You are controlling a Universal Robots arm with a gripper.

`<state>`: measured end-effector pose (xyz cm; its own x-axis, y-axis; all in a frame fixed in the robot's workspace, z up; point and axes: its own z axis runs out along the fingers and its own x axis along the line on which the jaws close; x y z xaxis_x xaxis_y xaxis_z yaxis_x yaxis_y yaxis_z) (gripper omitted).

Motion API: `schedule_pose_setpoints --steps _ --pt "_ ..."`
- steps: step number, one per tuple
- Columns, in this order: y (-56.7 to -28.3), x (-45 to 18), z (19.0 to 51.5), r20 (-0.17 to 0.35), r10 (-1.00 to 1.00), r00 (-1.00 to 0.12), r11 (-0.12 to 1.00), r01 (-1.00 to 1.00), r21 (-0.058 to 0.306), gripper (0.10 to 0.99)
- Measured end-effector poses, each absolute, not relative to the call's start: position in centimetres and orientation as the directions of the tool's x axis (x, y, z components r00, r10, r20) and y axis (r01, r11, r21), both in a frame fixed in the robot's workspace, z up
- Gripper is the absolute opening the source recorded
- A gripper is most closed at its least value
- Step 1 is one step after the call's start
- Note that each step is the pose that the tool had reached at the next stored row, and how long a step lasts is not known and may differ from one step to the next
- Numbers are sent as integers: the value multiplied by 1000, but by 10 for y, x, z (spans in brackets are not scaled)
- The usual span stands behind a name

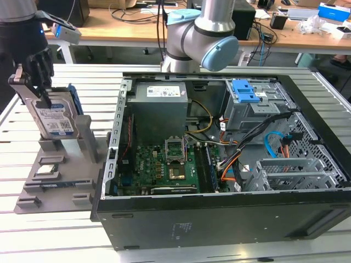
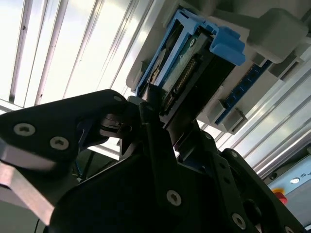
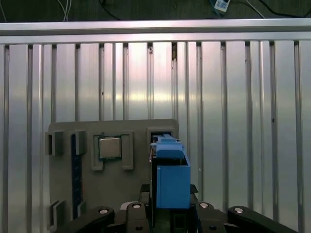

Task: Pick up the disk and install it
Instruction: 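Pick up the disk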

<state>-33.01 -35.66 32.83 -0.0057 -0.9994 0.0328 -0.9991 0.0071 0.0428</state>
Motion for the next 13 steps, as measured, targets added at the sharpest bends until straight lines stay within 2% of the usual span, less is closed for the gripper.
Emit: schedule_pose_setpoints --steps 13 --pt "-353 -329 359 33 -999 -6 7 -999 43 361"
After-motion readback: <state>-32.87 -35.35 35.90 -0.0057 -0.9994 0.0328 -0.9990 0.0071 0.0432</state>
